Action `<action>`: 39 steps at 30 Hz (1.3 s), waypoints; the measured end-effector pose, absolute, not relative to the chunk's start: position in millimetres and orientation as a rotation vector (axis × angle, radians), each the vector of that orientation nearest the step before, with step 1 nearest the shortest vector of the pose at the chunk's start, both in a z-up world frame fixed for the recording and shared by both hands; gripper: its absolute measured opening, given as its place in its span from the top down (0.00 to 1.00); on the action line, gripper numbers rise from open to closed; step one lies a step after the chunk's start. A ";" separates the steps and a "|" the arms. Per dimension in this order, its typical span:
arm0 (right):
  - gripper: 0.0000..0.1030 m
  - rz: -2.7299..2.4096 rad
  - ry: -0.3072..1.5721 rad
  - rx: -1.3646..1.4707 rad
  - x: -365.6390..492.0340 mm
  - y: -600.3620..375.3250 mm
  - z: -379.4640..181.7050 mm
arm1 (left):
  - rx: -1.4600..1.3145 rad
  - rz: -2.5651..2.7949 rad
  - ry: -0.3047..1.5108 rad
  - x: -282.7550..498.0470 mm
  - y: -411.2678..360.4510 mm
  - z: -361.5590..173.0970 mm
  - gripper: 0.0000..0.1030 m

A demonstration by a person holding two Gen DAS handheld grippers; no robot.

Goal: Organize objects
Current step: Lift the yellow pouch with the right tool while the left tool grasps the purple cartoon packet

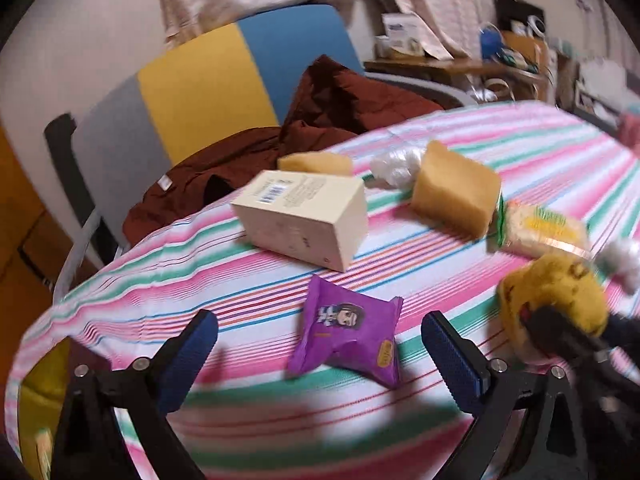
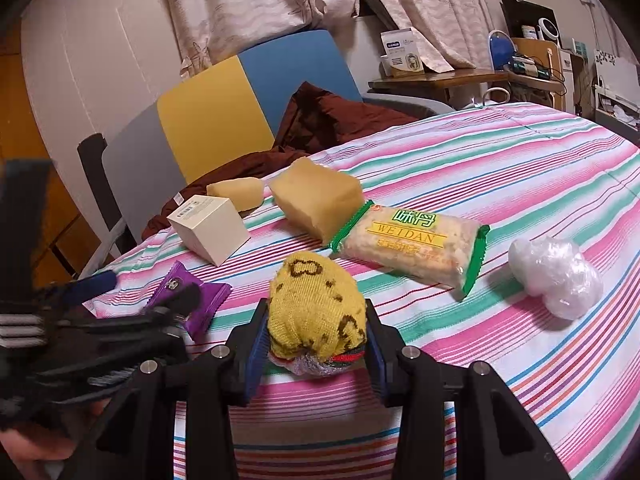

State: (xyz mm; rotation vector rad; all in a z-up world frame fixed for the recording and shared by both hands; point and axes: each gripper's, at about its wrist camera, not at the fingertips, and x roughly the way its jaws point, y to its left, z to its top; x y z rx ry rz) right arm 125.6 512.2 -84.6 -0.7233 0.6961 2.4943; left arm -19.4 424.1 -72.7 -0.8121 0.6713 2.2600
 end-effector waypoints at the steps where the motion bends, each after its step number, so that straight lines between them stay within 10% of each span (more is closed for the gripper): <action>1: 0.59 2.495 0.703 -0.723 126.4 512.8 -85.2 | -0.831 2.239 0.673 -23.3 425.1 -79.0 0.15; 7: 0.59 2.498 0.707 -0.720 126.8 513.0 -86.1 | -0.916 2.159 0.574 -38.6 419.7 -87.7 0.55; 39: 0.59 2.570 0.361 -0.697 116.9 470.6 -65.7 | -0.642 2.298 0.457 45.6 328.0 -63.9 0.57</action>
